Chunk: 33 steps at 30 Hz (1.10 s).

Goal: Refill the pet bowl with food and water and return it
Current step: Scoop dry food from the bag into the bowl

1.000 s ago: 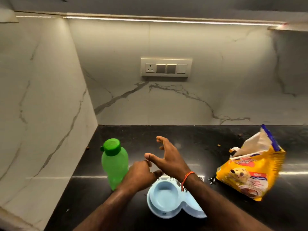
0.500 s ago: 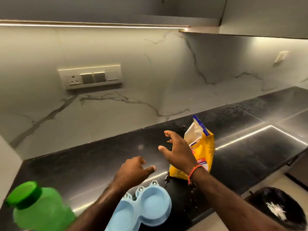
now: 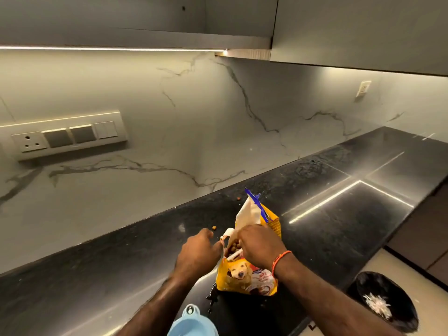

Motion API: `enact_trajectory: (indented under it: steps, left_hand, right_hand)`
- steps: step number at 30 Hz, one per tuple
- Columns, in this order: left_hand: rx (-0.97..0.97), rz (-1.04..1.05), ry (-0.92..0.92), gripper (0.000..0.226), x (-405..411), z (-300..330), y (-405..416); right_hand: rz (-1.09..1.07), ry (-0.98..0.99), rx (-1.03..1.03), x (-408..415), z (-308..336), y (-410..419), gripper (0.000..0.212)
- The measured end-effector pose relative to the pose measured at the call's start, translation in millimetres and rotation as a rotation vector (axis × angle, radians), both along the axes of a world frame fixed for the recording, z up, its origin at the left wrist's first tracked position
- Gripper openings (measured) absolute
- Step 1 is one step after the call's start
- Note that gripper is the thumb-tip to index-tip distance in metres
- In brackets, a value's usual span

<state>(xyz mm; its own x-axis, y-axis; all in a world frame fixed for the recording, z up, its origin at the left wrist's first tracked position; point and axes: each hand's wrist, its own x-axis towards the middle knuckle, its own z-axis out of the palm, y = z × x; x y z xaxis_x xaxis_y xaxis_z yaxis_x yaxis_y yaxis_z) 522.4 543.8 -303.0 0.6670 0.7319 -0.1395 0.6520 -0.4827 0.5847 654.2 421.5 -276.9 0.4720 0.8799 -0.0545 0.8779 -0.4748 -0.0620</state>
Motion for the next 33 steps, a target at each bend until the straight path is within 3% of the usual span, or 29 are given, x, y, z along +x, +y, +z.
enact_trajectory:
  steps: [4, 7, 10, 17, 26, 27, 31, 33]
  left_hand:
    - [-0.061, 0.042, -0.019, 0.058, 17, -9, 2]
    - [-0.141, 0.052, 0.026, 0.038, 23, -24, 4]
    - [-0.183, 0.01, 0.039, 0.021, 25, -33, 0]
    - [-0.206, -0.069, 0.005, 0.021, 19, -35, -8]
    - [-0.367, 0.048, -0.02, 0.026, 11, -38, -9]
    - [-0.374, 0.067, -0.033, 0.026, 10, -39, -8]
    - [-0.364, 0.088, -0.057, 0.026, 8, -44, -8]
    - [-0.344, 0.078, -0.055, 0.025, 9, -44, -8]
  right_hand:
    - [0.005, -0.054, -0.196, -10, 1, 0, 0.026]
    - [-0.039, -0.015, -0.258, -22, 7, 0, 0.027]
    - [-0.111, 0.07, -0.238, -29, 13, 1, 0.03]
    - [-0.121, 0.104, -0.017, -35, 23, 33, 0.023]
    - [-0.228, 0.168, -0.089, -3, -16, 39, 0.027]
    - [-0.258, 0.201, -0.07, -2, -21, 34, 0.032]
    - [-0.306, 0.198, -0.126, 3, -41, 13, 0.088]
    - [-0.266, 0.178, -0.148, 5, -45, 8, 0.093]
